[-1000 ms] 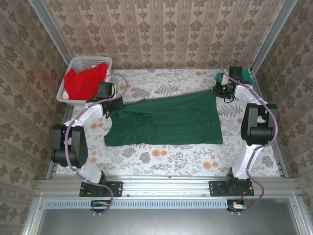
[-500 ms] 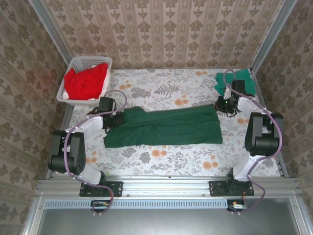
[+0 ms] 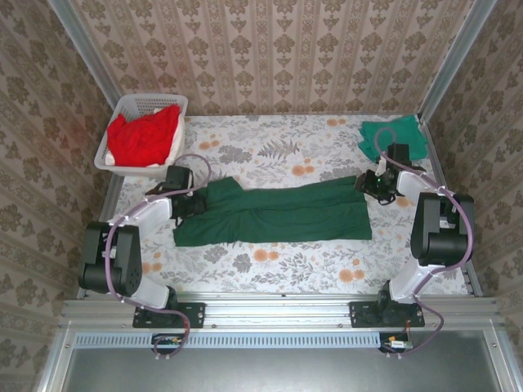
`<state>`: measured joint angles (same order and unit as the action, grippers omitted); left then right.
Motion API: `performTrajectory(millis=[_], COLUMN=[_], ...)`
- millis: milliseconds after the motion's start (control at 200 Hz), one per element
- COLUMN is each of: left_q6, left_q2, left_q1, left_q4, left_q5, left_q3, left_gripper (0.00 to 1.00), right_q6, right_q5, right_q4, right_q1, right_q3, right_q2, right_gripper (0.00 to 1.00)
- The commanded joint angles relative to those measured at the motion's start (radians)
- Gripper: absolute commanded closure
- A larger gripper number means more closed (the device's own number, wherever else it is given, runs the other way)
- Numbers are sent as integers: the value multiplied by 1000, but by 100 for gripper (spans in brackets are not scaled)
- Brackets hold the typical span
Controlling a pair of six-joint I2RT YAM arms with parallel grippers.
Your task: Fold and stack the t-shirts
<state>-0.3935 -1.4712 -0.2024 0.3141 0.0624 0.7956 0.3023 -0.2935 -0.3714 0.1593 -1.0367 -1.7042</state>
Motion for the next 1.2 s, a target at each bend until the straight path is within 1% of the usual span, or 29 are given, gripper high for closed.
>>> performTrajectory(millis=[0, 140, 190, 235, 305, 390, 445, 560, 705, 760, 845, 920, 995, 1060, 1135, 1160, 1195], left_q6=[-5, -6, -1, 5, 21, 48, 62, 108, 162, 179, 203, 212, 220, 223, 226, 226, 226], left_q2=[78, 136, 130, 104, 32, -87, -152, -275, -337, -355, -362, -347, -329, -314, -294, -289, -279], left_q1=[6, 14, 15, 14, 6, -12, -15, -18, -40, -50, -58, -58, -58, -56, -48, -46, -42], left_q4=[63, 127, 131, 125, 98, 131, 132, 145, 137, 159, 174, 174, 178, 185, 187, 187, 189], left_q5=[-25, -96, -102, -86, -52, -39, -38, 7, 49, 56, 68, 85, 82, 84, 102, 106, 111], left_q3=[14, 50, 72, 97, 154, 264, 321, 427, 477, 499, 510, 504, 493, 487, 476, 475, 473], left_gripper=[51, 36, 32, 29, 30, 33, 32, 31, 32, 32, 38, 57, 65, 75, 88, 91, 95], right_q6=[9, 29, 39, 48, 55, 54, 56, 62, 67, 69, 63, 48, 38, 33, 19, 16, 14], right_q5=[21, 1, -12, -15, -17, -26, -29, -44, -38, -35, -31, -4, 18, 31, 41, 53, 71], right_q4=[-37, -39, -27, -13, 5, 8, 14, 39, 46, 49, 36, 9, -11, -25, -43, -47, -54], right_q1=[5, 5, 4, 3, 3, 2, 3, 2, 3, 3, 2, -7, -13, -23, -40, -47, -56], right_q3=[-11, 1, 9, 19, 32, 33, 39, 47, 44, 38, 16, -11, -34, -58, -90, -99, -112], right_q2=[58, 109, 128, 142, 151, 136, 126, 100, 79, 72, 48, 19, -7, -30, -53, -58, -65], right_gripper=[58, 56, 56, 55, 55, 55, 55, 55, 55, 55, 55, 53, 52, 51, 55, 56, 60])
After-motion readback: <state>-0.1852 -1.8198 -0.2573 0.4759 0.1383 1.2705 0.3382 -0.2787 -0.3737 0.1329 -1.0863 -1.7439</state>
